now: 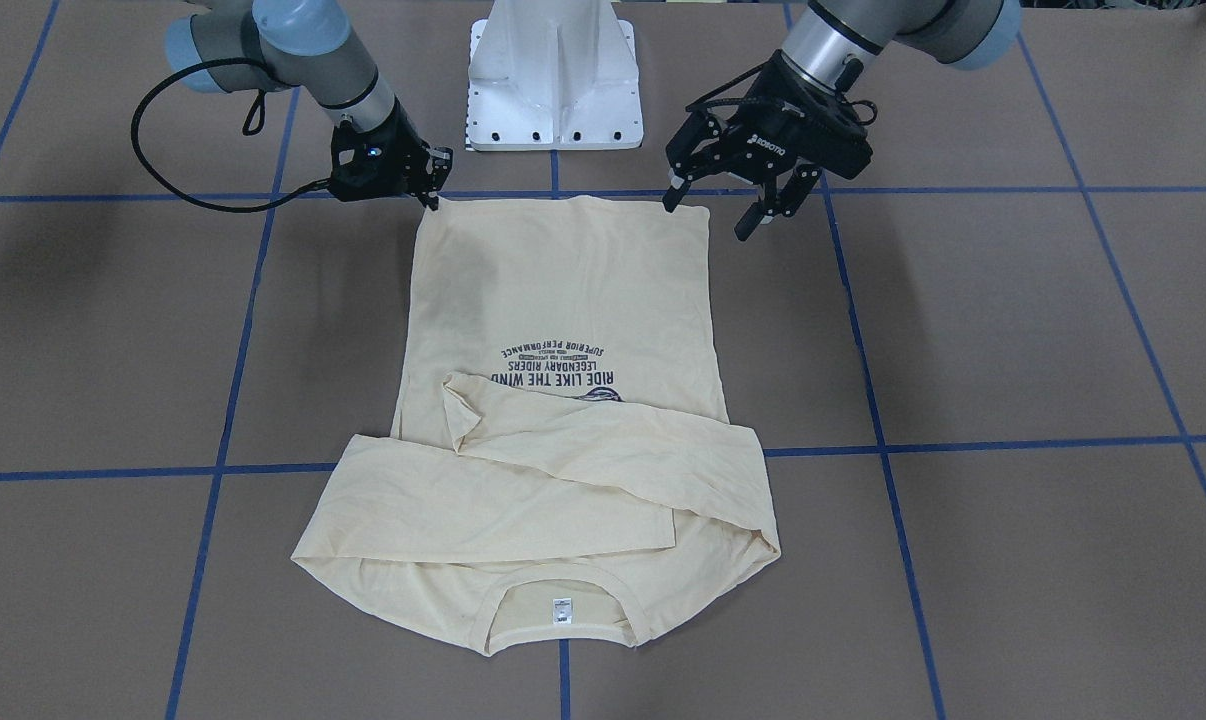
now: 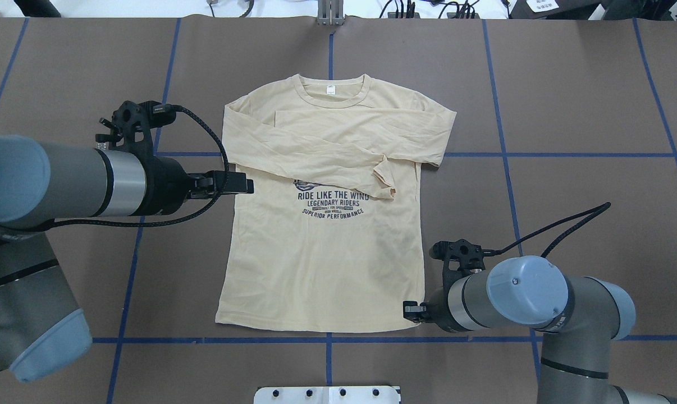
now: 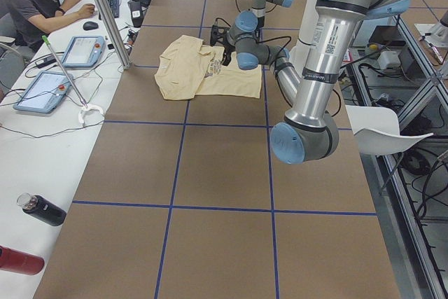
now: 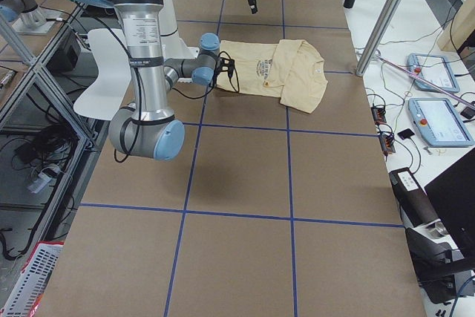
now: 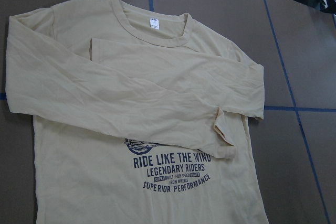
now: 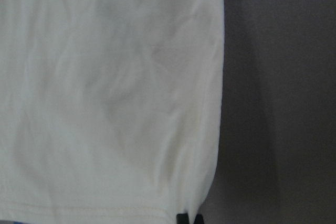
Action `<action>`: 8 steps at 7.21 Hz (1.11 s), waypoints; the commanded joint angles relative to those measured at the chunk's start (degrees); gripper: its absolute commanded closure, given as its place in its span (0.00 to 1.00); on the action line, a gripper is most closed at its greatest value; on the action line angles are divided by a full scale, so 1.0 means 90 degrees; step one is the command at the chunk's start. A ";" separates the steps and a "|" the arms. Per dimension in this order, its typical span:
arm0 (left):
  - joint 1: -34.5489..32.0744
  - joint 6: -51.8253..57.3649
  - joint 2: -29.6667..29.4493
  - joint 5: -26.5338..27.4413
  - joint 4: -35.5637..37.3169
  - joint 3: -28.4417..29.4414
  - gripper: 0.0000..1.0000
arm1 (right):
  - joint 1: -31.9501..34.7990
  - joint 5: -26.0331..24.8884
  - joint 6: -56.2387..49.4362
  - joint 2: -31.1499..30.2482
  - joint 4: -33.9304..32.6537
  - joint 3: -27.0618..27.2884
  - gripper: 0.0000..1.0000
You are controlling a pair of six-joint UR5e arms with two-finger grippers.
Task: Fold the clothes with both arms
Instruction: 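Lower both grippers to the hem corners nearest the robot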
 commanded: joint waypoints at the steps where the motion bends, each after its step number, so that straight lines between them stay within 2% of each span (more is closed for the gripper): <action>1: 0.0921 -0.0441 0.0669 0.0825 -0.0006 -0.0007 0.00 | 0.0002 -0.0027 0.0123 0.0006 0.0037 0.0123 1.00; 4: 0.1990 -0.1030 0.0985 0.1495 0.0062 0.0071 0.01 | 0.0118 0.0021 0.0124 -0.0004 0.0047 0.0299 1.00; 6: 0.2129 -0.1020 0.0878 0.1496 0.0732 0.0081 0.01 | 0.0206 0.0041 0.0114 0.0006 0.0047 0.0309 1.00; 8: 0.2158 -0.1001 0.0809 0.1496 0.0922 0.0236 0.04 | 0.0226 0.0051 0.0114 0.0006 0.0057 0.0309 1.00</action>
